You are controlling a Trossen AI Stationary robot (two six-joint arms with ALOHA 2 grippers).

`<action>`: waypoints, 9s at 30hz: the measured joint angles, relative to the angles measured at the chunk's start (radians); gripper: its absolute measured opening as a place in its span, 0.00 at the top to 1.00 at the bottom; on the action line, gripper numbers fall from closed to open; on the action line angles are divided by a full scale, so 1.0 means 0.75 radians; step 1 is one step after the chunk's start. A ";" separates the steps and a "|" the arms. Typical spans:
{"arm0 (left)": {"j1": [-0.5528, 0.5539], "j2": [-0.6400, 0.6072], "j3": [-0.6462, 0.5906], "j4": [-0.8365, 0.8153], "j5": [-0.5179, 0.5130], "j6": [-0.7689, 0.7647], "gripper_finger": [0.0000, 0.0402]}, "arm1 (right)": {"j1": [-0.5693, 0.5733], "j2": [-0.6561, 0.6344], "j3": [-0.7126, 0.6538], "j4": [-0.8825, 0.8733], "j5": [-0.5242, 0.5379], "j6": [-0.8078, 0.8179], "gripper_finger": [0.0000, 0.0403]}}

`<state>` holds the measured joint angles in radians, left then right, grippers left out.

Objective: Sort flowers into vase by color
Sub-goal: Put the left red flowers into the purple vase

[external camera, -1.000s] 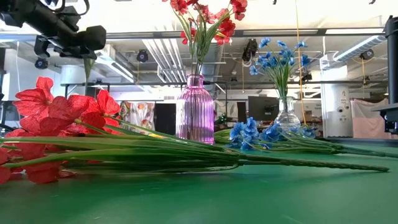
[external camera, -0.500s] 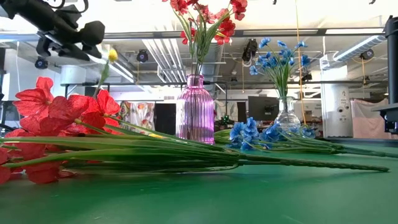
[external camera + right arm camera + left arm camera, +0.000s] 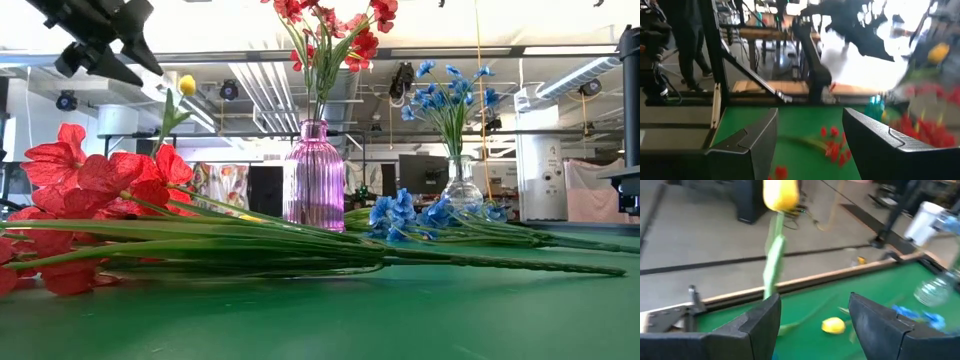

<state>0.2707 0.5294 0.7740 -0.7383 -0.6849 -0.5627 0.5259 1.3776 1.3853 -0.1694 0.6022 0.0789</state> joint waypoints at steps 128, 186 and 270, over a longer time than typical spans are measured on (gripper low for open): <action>-1.422 1.183 0.605 0.720 -0.298 0.526 1.00 | -0.001 0.125 -0.173 0.229 -0.103 -0.042 0.47; -1.223 1.326 0.386 1.555 -0.250 0.734 0.99 | -0.115 0.263 -0.153 0.761 -0.280 -0.201 0.96; -1.229 1.006 0.386 0.751 -0.360 0.442 0.46 | -0.327 0.173 -0.186 0.269 0.004 0.091 0.97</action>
<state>-0.6510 1.2839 1.0634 -0.1749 -0.9550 -0.2314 0.2806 1.5074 1.2458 0.0323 0.6048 0.1468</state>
